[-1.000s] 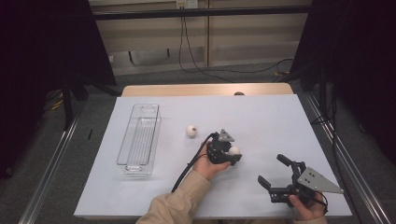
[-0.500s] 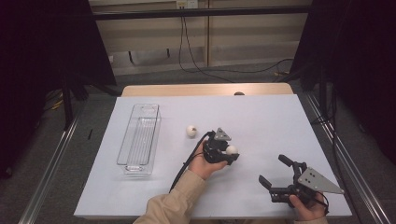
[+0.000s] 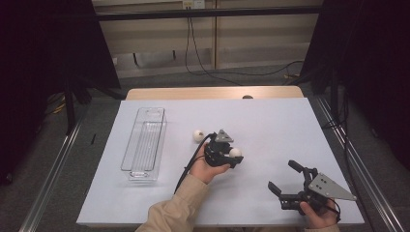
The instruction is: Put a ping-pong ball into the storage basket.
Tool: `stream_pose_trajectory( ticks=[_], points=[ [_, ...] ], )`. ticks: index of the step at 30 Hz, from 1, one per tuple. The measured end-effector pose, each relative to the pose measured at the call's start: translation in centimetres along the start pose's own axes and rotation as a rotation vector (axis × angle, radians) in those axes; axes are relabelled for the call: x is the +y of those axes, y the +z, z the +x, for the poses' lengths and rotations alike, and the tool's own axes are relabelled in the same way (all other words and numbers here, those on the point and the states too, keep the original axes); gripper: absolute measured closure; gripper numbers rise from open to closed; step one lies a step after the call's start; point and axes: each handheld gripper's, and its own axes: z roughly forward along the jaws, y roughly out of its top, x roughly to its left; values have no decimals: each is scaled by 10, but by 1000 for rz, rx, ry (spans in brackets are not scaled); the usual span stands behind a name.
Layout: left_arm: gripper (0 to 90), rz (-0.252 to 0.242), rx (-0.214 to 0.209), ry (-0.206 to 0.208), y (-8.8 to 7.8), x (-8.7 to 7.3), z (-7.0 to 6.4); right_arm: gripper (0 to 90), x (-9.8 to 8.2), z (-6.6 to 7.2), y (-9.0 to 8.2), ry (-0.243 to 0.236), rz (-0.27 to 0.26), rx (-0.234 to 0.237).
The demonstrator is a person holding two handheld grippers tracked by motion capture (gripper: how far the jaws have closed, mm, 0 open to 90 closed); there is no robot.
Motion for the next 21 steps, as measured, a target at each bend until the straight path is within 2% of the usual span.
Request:
stream_pose_trajectory(
  ticks=[21],
  points=[
    [511,-24,9,-19,-16,1,8,7,0,0,0,-6,5,-1]
  ],
)
